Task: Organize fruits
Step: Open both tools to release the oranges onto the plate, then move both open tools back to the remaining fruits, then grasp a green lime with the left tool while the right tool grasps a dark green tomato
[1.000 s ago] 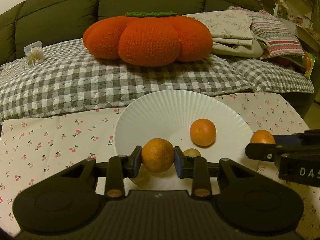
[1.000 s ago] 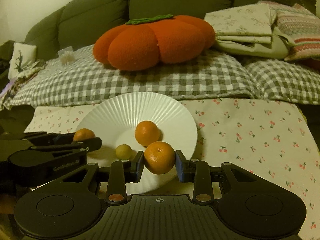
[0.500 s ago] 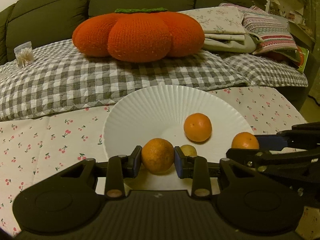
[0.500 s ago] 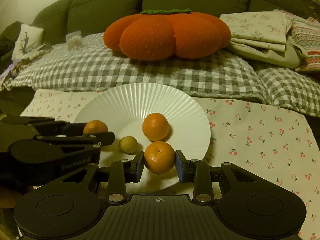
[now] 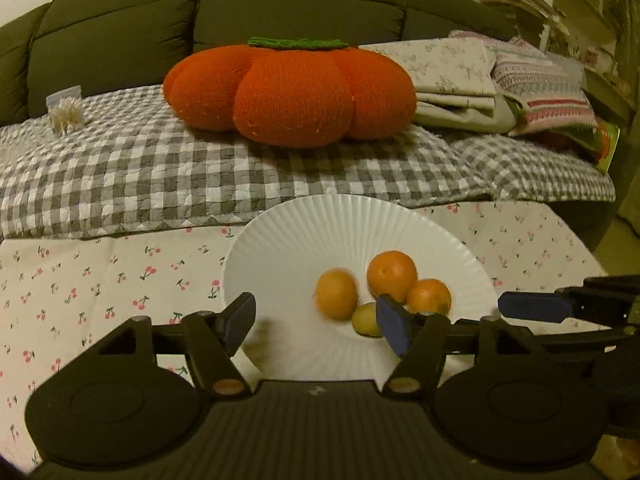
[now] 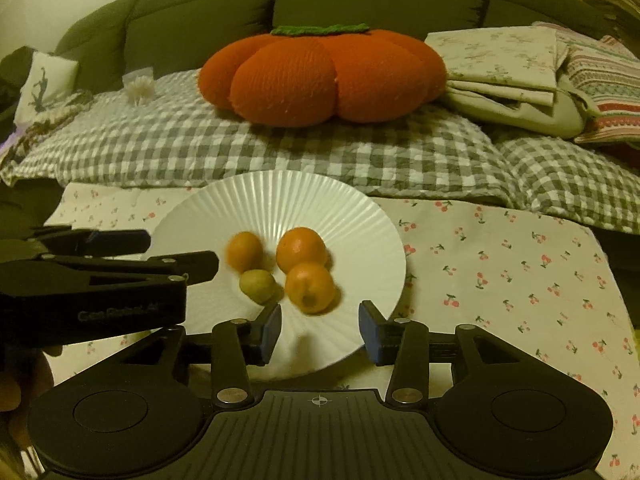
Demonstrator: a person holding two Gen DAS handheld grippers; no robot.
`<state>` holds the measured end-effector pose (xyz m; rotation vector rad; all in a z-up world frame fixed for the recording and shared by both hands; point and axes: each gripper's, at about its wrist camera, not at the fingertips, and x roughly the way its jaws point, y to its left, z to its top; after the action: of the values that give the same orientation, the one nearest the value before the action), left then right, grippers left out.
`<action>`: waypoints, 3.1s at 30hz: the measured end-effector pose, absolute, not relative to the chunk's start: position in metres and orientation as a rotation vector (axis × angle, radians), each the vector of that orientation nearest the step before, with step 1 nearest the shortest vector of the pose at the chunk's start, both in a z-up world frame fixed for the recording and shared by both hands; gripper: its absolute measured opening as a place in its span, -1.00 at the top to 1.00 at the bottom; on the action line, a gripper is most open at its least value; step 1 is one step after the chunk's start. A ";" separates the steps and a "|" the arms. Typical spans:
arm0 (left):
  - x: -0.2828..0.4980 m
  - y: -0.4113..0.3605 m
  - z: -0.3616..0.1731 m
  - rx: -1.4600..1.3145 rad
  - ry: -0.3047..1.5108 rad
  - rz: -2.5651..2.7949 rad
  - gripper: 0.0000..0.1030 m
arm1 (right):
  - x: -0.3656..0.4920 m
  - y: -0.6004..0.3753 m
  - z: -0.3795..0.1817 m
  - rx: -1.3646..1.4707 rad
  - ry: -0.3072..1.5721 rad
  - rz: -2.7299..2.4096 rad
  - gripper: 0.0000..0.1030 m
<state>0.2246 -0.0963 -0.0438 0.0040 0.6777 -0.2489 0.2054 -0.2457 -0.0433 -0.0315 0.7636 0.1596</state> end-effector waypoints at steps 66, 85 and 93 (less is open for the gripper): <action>0.080 -0.068 -0.082 -0.055 0.895 -0.299 0.08 | 0.103 -0.239 -0.040 0.332 0.905 0.180 -0.52; 0.074 -0.029 -0.076 -0.083 0.902 -0.210 0.37 | 0.110 -0.203 -0.070 0.343 1.001 0.263 -0.24; 0.070 -0.016 -0.073 -0.086 0.899 -0.179 0.37 | 0.111 -0.183 -0.082 0.275 1.008 0.258 0.20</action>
<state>0.0703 -0.0164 -0.0726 -0.0856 0.8991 -0.1794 0.1111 -0.1830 -0.0824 0.2750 1.0084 0.2584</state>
